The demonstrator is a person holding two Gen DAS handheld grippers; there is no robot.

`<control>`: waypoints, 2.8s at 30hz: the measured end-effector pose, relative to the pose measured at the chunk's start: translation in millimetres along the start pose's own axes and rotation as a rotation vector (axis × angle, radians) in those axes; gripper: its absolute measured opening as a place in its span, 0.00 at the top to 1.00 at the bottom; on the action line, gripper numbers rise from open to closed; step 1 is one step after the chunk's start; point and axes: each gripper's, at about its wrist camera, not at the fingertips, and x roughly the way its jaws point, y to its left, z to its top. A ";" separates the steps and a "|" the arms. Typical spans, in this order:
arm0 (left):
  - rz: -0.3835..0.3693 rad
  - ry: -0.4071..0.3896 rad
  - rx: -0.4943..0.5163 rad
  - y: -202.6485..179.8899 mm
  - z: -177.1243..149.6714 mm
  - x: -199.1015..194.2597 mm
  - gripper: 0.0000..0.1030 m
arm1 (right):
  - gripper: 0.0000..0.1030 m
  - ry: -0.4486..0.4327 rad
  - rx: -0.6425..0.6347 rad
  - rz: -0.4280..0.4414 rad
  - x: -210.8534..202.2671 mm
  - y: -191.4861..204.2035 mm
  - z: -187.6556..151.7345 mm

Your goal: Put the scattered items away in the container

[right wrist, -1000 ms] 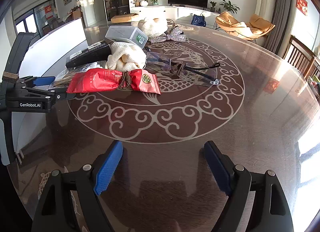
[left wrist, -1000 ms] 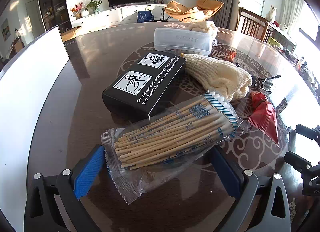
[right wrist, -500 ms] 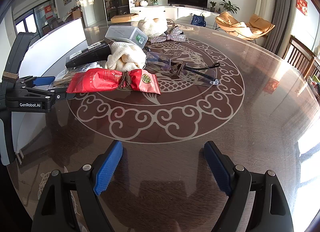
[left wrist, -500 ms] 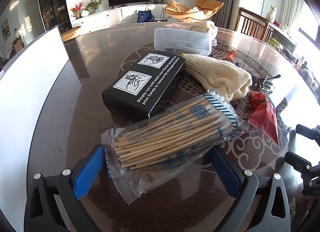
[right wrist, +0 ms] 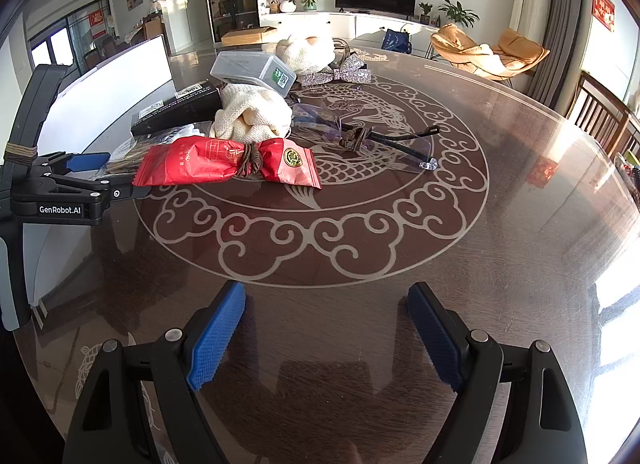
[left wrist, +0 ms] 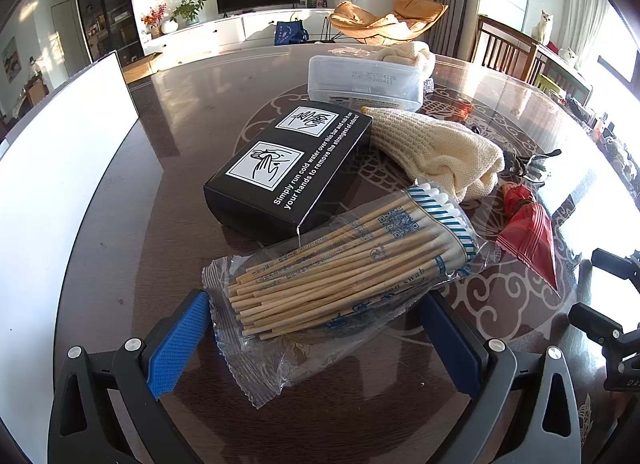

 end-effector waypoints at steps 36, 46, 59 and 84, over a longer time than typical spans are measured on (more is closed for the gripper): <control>0.000 0.000 0.000 -0.1 -0.2 0.2 0.00 | 0.18 0.000 0.000 0.000 0.4 0.2 0.4; 0.000 0.000 0.000 0.0 -0.2 0.7 0.00 | 0.18 0.000 0.001 0.000 0.5 0.4 0.3; 0.000 0.000 0.000 0.0 -0.3 1.0 0.00 | 0.08 0.013 0.041 -0.028 19.9 -2.6 19.7; 0.000 0.000 0.000 0.0 -0.4 1.0 0.00 | 0.08 0.013 0.042 -0.027 20.6 -2.9 22.4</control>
